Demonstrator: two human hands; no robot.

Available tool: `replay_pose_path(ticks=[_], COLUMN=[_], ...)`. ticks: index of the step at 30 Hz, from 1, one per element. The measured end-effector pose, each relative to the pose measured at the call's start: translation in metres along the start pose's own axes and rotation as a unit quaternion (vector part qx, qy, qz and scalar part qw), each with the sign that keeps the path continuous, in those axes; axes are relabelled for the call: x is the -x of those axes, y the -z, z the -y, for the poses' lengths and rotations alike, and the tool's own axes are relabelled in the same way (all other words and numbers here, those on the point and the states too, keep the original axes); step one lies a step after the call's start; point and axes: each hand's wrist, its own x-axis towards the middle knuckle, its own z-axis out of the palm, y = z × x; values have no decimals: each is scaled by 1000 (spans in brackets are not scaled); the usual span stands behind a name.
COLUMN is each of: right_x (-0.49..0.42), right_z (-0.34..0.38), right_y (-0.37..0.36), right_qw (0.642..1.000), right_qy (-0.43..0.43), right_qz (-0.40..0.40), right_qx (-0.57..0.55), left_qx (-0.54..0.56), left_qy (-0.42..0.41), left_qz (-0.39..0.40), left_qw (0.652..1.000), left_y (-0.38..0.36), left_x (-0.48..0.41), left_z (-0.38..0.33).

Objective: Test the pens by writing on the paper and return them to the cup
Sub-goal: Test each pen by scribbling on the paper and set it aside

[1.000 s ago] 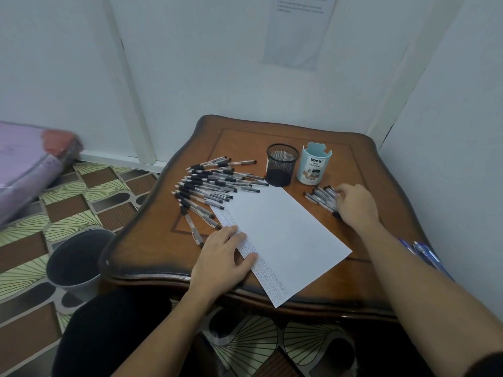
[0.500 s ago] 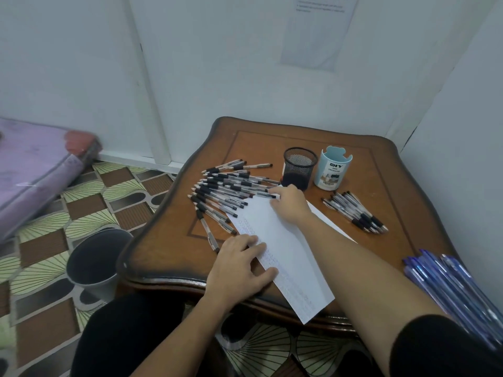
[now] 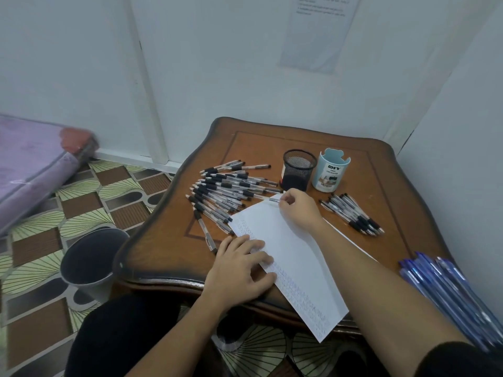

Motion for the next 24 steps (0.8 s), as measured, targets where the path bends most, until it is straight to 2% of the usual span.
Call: replay_pose_path(ticks=[6,10,13,15,19,24], right_x=[25,43,56,65,78,86], right_z=[-16,-27,-38,-46,-51,-38], right_y=[14,25,33,38,51,65], right_qw=[997,995,993,984,924,840], right_qy=[-41,-52,-56,-68,-122,-146], right_qz=[-13,-28,-37,-24,-48,-102], right_qx=[-57,-78,-100,-164,-359,-513], left_qx=[23,9,-25,-40,-73,-39], left_qy=[-11,53,84,89,67,37], left_qz=[3,16,54,72,94,58], left_qw=[1000,998,995,993,991,997], left_y=[1,3,5,7,6,5], left_x=[-2,-3,-3,-5,-7,-5], left_z=[0,-4,-9,-10,-7,-6])
